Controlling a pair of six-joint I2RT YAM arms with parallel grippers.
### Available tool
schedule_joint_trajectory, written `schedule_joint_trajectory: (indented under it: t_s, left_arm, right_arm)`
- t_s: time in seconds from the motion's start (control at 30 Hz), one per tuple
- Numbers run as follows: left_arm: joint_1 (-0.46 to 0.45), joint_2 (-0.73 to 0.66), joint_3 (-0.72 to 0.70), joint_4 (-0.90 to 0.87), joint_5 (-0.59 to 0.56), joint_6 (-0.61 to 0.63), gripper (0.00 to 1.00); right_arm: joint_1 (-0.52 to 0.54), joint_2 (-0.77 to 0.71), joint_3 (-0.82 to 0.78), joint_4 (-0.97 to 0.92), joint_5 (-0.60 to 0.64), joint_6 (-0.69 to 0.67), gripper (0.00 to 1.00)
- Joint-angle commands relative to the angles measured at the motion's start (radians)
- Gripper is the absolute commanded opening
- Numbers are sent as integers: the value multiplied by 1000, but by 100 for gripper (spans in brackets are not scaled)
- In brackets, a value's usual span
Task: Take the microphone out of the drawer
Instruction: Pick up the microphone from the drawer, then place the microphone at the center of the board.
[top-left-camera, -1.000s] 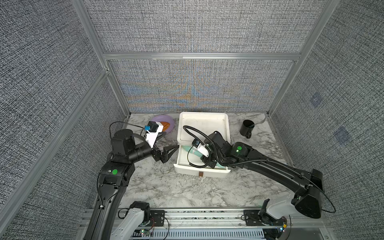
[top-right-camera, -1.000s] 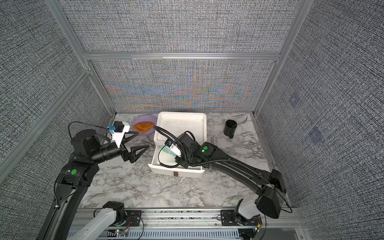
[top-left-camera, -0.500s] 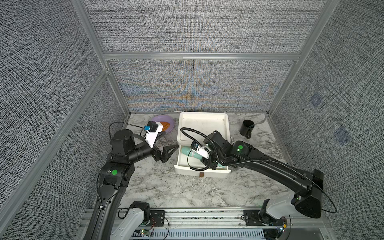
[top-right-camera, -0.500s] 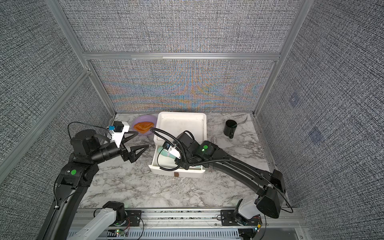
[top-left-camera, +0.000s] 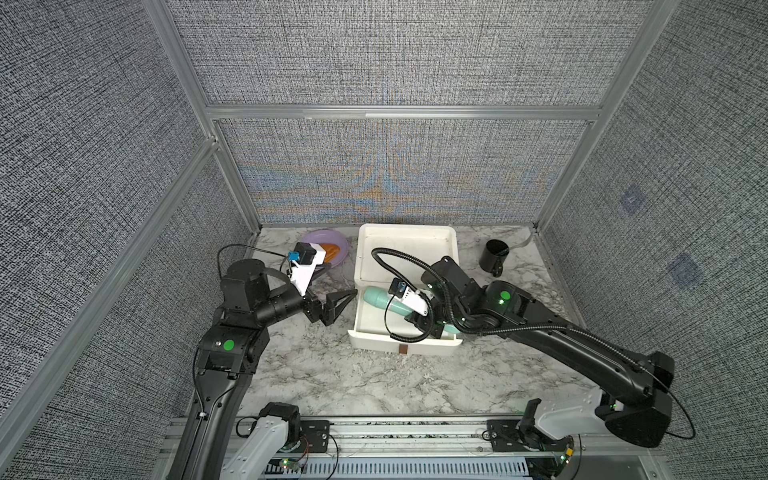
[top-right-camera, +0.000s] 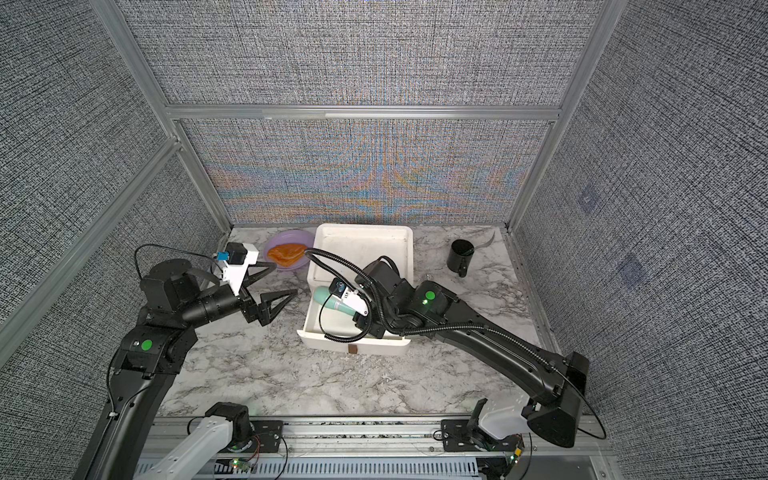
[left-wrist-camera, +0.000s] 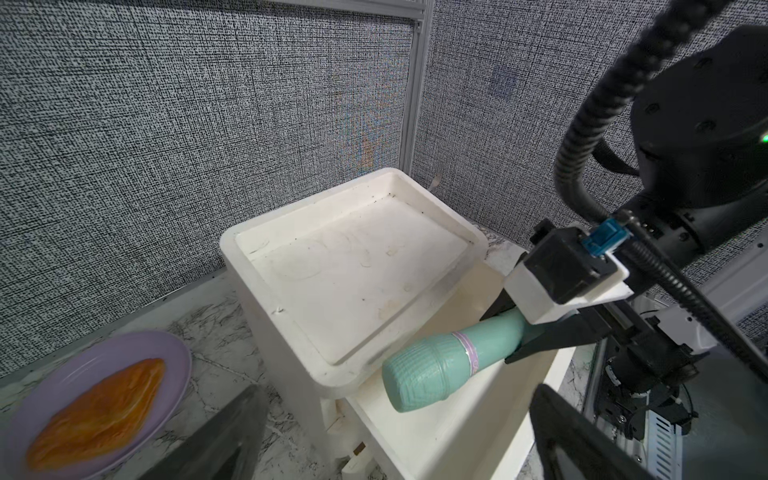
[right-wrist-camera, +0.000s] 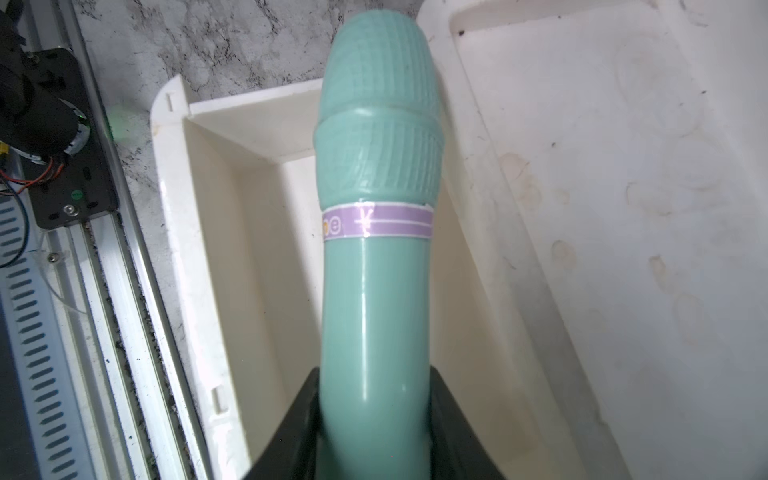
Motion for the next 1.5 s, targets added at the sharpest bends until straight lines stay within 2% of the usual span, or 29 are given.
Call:
schedule_joint_trajectory:
  t_s: [0.0, 0.2, 0.43, 0.7, 0.97, 1.13, 1.47]
  left_arm:
    - [1, 2, 0, 16, 8, 5, 100]
    - [2, 1, -1, 16, 13, 5, 100]
    - [2, 2, -2, 17, 13, 4, 100]
    - [2, -3, -2, 17, 14, 5, 100]
    - [1, -5, -1, 18, 17, 5, 100]
    - [1, -8, -2, 19, 17, 5, 100]
    - [3, 2, -2, 27, 17, 4, 100]
  right_arm:
    - [-18, -14, 17, 44, -19, 36, 0]
    - [-82, -72, 11, 112, -17, 105, 0]
    - [-207, -166, -35, 205, 30, 173, 0]
    - [-513, -279, -146, 316, -41, 251, 0]
    - [-757, -287, -287, 413, -147, 300, 0]
    - [-806, -241, -406, 527, -147, 358, 0]
    - [-830, -21, -527, 686, -160, 415, 0]
